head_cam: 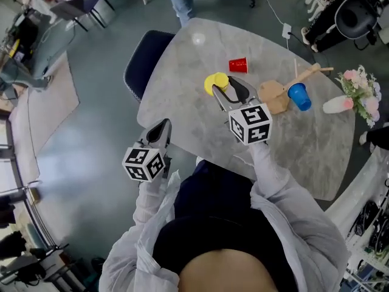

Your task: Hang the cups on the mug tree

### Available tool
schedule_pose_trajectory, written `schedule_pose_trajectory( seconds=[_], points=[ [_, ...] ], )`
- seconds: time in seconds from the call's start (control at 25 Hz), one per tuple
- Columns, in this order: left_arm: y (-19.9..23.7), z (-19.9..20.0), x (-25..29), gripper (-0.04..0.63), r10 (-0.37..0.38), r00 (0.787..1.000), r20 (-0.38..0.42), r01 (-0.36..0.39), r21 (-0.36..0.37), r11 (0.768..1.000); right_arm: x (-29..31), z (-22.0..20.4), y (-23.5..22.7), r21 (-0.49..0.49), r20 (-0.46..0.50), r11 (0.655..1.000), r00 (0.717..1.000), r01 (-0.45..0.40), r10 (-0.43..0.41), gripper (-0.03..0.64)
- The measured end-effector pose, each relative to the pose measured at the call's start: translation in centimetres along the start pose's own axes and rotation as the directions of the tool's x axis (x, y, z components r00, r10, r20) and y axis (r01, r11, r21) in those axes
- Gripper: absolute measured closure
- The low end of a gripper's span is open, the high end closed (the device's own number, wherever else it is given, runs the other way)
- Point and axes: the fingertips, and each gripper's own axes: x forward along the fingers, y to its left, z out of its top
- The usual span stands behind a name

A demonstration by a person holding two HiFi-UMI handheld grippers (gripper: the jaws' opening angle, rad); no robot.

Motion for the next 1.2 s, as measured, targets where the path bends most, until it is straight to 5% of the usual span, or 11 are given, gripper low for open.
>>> schedule_pose_trajectory(
  seconds=[0.24, 0.56, 0.88, 1.2],
  points=[
    [-7.0, 2.4, 5.5, 0.595, -0.186, 0.983, 0.001, 0.186, 0.035, 0.982, -8.5, 5.6, -4.1, 0.027, 0.11, 0.998, 0.992, 0.059, -0.062, 0.397],
    [-17.2, 2.5, 11.5, 0.595, -0.416, 0.906, -0.08, 0.423, 0.108, 0.9, -19.9, 7.7, -10.0, 0.131, 0.238, 0.968, 0.941, 0.215, -0.242, 0.397],
    [-22.0, 0.0, 14.6, 0.595, -0.459, 0.875, -0.153, 0.477, 0.113, 0.872, -28.5, 5.6, -17.0, 0.244, 0.267, 0.903, 0.871, 0.354, -0.413, 0.397],
    [-23.0, -0.4, 16.5, 0.595, -0.407, 0.898, -0.166, 0.428, 0.119, 0.896, -31.8, 4.6, -24.4, 0.352, 0.286, 0.864, 0.838, 0.359, -0.465, 0.397]
  ],
)
